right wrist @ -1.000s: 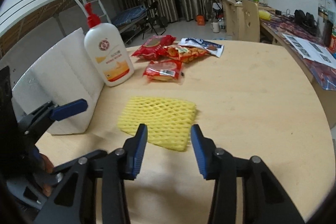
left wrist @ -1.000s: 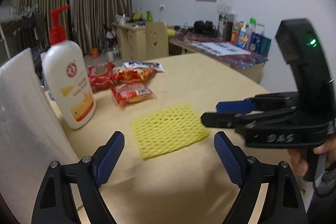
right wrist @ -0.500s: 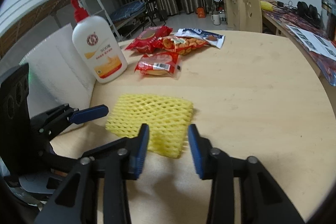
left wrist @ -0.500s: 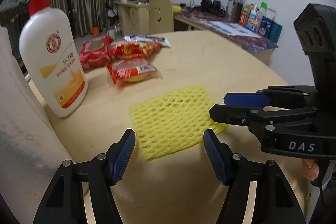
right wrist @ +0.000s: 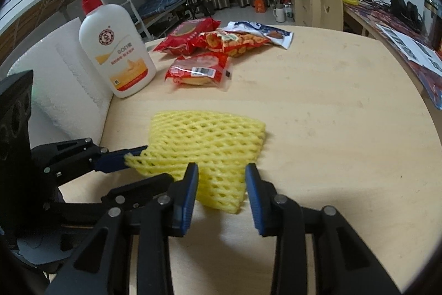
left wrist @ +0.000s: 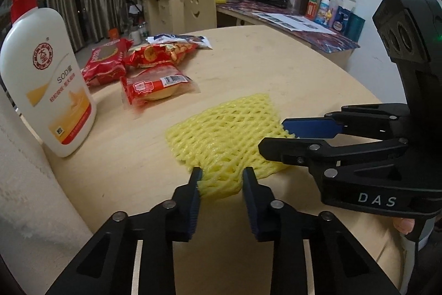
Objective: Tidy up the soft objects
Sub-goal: 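Close the right gripper on the yellow foam net and lift it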
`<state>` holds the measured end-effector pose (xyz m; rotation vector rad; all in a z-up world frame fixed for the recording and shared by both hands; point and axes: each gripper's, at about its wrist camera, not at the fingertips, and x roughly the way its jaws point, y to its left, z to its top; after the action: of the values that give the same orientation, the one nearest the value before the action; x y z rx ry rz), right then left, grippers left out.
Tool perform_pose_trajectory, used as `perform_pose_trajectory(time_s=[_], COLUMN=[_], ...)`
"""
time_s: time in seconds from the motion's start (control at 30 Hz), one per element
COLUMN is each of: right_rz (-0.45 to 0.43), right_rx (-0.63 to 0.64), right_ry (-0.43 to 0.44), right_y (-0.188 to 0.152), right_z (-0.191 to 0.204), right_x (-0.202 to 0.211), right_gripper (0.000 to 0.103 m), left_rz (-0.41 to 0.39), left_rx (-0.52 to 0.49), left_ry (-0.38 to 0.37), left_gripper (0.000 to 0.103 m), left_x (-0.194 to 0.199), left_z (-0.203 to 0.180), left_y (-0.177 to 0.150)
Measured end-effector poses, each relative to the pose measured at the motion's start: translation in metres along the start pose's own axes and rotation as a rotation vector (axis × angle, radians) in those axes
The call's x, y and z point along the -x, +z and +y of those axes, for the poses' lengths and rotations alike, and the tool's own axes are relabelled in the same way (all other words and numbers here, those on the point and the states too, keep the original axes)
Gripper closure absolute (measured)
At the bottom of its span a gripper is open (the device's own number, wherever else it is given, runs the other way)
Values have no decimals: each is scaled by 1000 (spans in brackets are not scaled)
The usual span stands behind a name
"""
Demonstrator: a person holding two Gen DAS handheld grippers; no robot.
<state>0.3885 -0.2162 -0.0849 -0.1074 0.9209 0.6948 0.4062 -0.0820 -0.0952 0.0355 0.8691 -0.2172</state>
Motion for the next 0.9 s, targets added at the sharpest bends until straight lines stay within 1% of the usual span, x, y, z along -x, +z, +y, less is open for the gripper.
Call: perform_pose_trajectory(time_s=[0.07, 0.1, 0.17, 0.2, 0.27, 0.37, 0.47, 0.63, 0.8, 0.9], right_rz=[-4, -5, -3, -4, -10, -35, -57, -100, -158, -192], right_rx=[1, 0, -1, -5, 3, -15, -29, -35, -10, -1], right_ry=[-3, -4, 3, 24, 20, 39, 62, 78, 66, 64], right_y=[0, 0, 0, 0, -1, 0, 1, 3, 3, 1], right_z=[1, 1, 1, 1, 3, 1, 0, 3, 18, 26], right_x=[0, 0, -2, -3, -2, 3, 10, 25, 51, 70], right_gripper=[63, 67, 85, 88, 88, 89, 89, 89, 89, 89], left_rz=[-1, -2, -5, -6, -11, -20, -68, -101, -163, -191], left_rx=[4, 3, -4, -13, -18, -16, -35, -45, -77, -86], left_ry=[-9, -16, -20, -19, -21, -20, -3, 12, 38, 39], left_gripper=[80, 82, 85, 87, 88, 88, 88, 88, 88, 88], left_x=[0, 0, 0, 0, 0, 0, 9, 23, 51, 69], left_z=[0, 0, -2, -4, -5, -5, -6, -8, -19, -24], left_y=[1, 1, 2, 3, 5, 6, 6, 9, 9, 6])
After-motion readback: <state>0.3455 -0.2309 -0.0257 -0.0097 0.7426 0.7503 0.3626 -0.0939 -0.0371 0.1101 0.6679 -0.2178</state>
